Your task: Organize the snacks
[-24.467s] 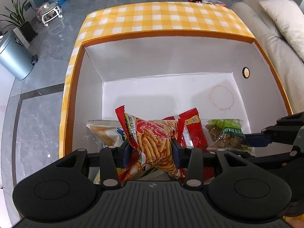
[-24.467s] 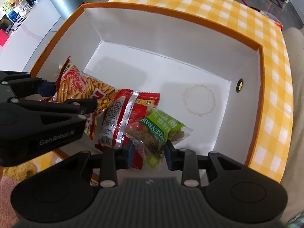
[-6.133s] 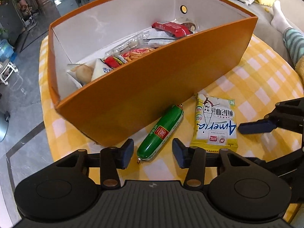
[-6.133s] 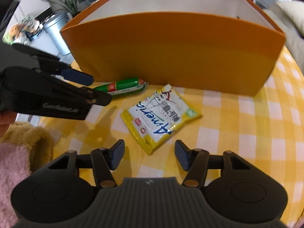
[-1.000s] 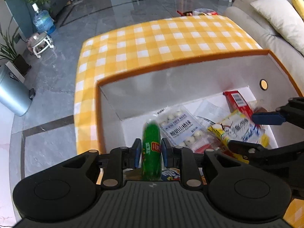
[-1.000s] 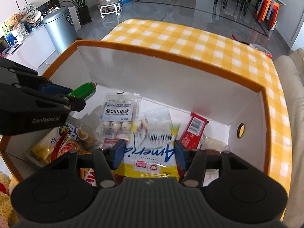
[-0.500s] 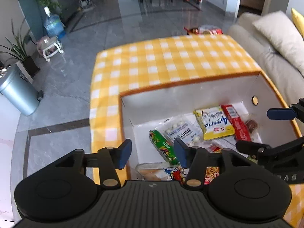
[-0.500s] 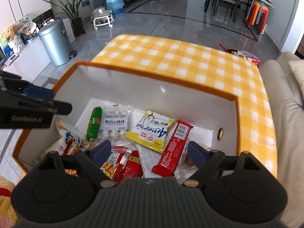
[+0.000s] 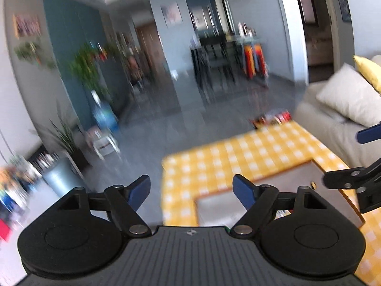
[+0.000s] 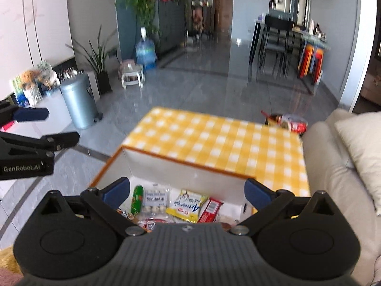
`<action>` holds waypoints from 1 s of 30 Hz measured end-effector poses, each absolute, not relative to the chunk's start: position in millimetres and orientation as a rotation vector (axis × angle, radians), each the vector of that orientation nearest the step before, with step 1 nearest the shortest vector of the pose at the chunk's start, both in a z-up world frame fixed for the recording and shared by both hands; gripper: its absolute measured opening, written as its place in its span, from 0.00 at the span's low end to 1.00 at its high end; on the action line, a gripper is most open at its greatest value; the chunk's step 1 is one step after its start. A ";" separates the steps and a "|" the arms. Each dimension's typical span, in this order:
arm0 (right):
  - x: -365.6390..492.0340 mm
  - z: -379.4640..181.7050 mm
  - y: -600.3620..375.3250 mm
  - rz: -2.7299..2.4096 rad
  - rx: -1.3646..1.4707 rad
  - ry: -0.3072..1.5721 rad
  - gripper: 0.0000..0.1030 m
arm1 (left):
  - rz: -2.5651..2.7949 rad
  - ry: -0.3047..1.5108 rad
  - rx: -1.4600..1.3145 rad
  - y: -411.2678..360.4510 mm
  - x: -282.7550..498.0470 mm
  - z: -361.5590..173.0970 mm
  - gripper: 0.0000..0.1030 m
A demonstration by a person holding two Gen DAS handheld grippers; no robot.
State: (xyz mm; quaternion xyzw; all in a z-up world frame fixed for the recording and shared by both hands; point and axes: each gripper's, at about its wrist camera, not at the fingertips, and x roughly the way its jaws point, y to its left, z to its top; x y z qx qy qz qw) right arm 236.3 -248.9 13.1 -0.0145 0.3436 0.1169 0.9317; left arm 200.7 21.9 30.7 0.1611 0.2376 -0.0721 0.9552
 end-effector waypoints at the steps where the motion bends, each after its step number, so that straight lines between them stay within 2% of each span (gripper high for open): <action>1: 227.8 18.5 -251.6 0.236 -0.029 0.683 0.96 | -0.130 0.442 0.340 21.3 190.6 35.4 0.92; 6: 185.8 31.8 -261.4 0.210 -0.036 0.606 0.96 | -0.124 0.352 0.358 17.1 152.3 42.9 0.92; 15: 104.1 24.2 -268.7 0.200 0.047 0.493 0.96 | -0.077 0.366 0.295 19.2 99.2 25.3 0.92; 24: 66.5 -13.7 -259.8 0.146 0.075 0.506 0.96 | -0.028 0.436 0.269 16.8 80.3 -4.8 0.92; 30: 81.3 -34.1 -250.6 0.125 0.037 0.598 0.96 | -0.023 0.576 0.190 17.3 90.5 -26.4 0.92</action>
